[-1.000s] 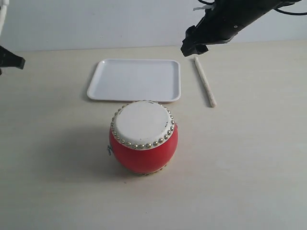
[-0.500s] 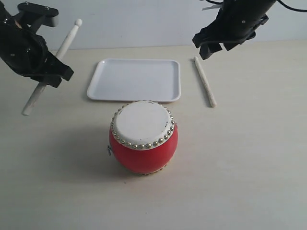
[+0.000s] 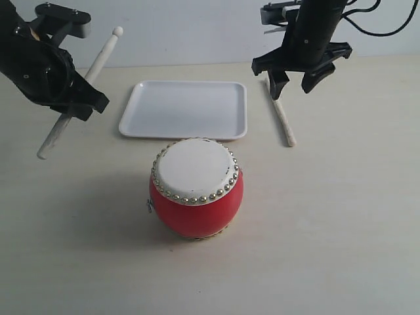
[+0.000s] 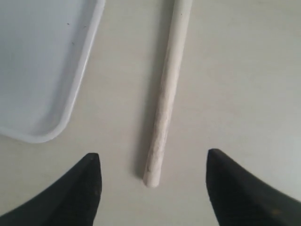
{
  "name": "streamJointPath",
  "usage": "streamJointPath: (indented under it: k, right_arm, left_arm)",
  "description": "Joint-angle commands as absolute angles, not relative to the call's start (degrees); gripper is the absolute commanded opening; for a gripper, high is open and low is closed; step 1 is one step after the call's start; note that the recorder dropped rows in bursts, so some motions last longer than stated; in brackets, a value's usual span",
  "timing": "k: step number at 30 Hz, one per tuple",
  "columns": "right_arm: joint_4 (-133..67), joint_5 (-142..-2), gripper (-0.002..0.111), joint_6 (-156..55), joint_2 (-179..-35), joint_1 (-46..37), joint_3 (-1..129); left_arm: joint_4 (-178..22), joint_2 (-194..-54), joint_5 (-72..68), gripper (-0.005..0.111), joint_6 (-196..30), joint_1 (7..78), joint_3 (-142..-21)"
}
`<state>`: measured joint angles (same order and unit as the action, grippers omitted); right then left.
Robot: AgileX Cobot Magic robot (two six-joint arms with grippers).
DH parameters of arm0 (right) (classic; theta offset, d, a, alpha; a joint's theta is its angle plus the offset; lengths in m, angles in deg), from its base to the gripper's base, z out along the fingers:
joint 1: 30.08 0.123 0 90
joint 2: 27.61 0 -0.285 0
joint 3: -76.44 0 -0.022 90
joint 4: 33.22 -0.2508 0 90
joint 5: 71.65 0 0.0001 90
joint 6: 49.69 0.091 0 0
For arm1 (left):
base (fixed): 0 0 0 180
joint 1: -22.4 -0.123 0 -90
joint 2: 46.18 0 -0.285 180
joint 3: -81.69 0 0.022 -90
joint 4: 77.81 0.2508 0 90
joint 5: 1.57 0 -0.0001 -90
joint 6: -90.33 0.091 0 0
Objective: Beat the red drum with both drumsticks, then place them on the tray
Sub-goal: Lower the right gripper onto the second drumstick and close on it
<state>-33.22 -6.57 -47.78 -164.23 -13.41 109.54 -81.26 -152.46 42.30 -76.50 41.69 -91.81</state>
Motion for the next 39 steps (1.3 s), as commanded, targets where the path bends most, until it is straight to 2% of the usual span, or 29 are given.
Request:
streamJointPath:
  k: [1,22,29,32,38,39]
  right_arm:
    - [-30.99,-6.56,0.060,-46.54,-167.55,-13.45,110.41]
    - [-30.74,-7.48,0.056,-45.01,-174.05,-13.76,110.41]
    - [-31.14,-9.35,0.052,-44.92,-174.52,-13.76,110.41]
    - [-31.73,-9.36,0.042,-44.92,-174.52,-13.76,110.41]
    - [-33.22,-9.36,-0.001,-44.75,-174.52,-13.76,110.41]
    - [-33.22,-9.36,0.000,-43.96,-174.52,-13.76,110.41]
  left_arm:
    - [-81.17,-151.99,41.28,0.000,-75.95,41.99,-92.37]
    - [-81.17,-151.99,41.03,0.000,-75.36,41.99,-92.37]
    - [-81.17,-151.99,40.69,0.000,-75.36,41.99,-92.37]
    - [-81.17,-151.99,40.69,0.000,-75.36,41.99,-92.37]
    - [-81.17,-151.99,40.69,0.000,-75.36,41.99,-92.37]
    - [-81.17,-151.99,40.69,0.000,-75.36,41.99,-92.37]
